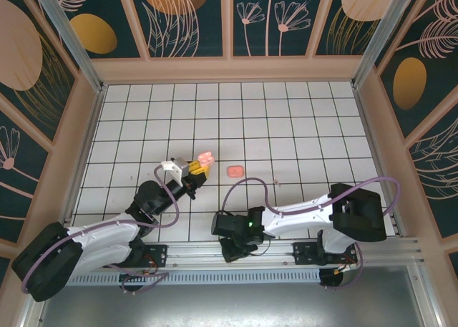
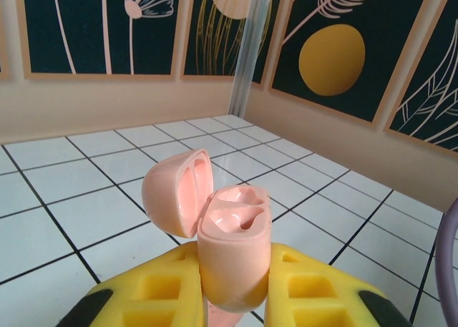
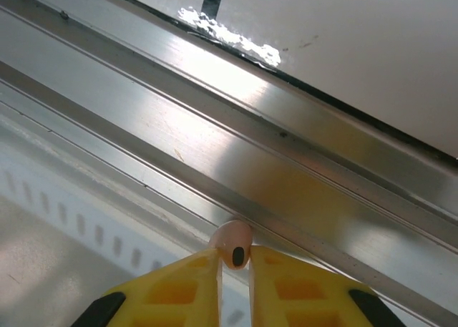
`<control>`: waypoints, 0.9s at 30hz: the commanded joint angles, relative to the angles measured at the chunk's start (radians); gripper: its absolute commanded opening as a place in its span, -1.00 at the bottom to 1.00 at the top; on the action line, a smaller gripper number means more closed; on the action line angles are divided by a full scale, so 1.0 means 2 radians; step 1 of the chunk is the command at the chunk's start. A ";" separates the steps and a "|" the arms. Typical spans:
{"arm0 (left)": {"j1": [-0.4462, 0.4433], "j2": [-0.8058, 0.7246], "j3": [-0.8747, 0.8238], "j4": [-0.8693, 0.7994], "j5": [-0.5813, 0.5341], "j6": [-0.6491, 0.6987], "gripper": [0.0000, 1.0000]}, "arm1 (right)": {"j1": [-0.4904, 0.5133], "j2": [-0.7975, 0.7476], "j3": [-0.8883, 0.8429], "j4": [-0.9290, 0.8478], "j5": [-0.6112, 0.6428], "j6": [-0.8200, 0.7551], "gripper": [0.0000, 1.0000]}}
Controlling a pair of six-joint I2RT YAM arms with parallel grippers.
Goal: Insert the wireless bluetooth earbuds into the charging case
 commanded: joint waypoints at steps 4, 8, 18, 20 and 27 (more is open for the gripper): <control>-0.002 0.027 0.015 0.014 -0.008 -0.006 -0.66 | -0.011 -0.040 -0.006 0.003 0.031 0.008 -0.70; -0.001 0.047 0.020 0.023 -0.009 -0.007 -0.67 | -0.020 -0.062 -0.019 0.012 0.035 0.010 -0.70; 0.014 0.096 0.031 0.047 0.003 -0.025 -0.69 | -0.093 -0.096 -0.027 -0.004 0.055 -0.046 -0.70; 0.028 0.115 0.029 0.064 0.019 -0.039 -0.69 | -0.120 -0.099 -0.033 -0.012 0.056 -0.068 -0.70; 0.074 0.186 0.048 0.119 0.081 -0.073 -0.69 | -0.215 -0.106 -0.044 -0.042 0.068 -0.148 -0.69</control>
